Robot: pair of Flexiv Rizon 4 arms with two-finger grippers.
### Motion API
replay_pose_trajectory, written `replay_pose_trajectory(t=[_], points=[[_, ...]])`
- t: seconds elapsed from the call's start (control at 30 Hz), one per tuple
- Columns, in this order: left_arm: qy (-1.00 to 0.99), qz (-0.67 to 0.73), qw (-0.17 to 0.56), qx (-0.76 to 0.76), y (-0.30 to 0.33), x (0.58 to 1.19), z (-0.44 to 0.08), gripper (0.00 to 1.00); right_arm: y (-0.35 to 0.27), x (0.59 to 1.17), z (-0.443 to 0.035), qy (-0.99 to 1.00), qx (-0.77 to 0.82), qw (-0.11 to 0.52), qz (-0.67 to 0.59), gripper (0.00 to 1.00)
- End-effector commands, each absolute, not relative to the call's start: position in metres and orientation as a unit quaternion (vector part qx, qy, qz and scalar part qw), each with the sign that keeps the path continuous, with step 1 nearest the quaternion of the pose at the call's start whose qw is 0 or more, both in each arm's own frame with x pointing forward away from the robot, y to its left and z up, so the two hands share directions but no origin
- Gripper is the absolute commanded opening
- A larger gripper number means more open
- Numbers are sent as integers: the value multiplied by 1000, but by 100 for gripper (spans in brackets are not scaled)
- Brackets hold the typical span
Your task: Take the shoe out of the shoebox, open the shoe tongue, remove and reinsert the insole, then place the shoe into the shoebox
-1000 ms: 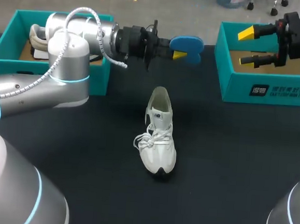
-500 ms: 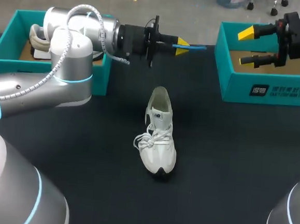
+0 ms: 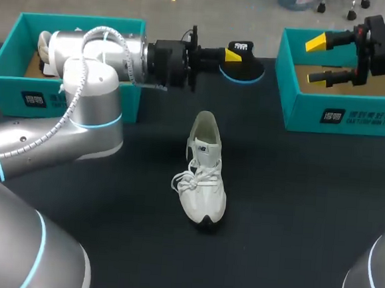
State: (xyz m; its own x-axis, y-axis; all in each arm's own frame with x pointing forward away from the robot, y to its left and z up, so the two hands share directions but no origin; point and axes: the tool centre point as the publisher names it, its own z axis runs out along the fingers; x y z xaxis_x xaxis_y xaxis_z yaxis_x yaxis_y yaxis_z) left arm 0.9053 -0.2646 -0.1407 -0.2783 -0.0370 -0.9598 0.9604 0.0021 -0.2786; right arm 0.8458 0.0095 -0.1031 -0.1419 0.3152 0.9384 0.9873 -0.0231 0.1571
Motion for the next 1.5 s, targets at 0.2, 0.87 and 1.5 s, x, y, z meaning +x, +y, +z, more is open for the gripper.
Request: replay_pose_trajectory(t=[0.2, 0.87, 1.5], points=[[535, -538, 471, 449, -267, 902, -138, 0, 10, 846, -103, -597, -546, 362, -462, 100], [478, -488, 520, 514, -288, 896, -125, 0, 43, 860, -110, -605, -539, 377, -449, 100], [456, -500, 537, 504, -317, 902, -121, 0, 73, 860, -114, -608, -529, 402, -435, 43]])
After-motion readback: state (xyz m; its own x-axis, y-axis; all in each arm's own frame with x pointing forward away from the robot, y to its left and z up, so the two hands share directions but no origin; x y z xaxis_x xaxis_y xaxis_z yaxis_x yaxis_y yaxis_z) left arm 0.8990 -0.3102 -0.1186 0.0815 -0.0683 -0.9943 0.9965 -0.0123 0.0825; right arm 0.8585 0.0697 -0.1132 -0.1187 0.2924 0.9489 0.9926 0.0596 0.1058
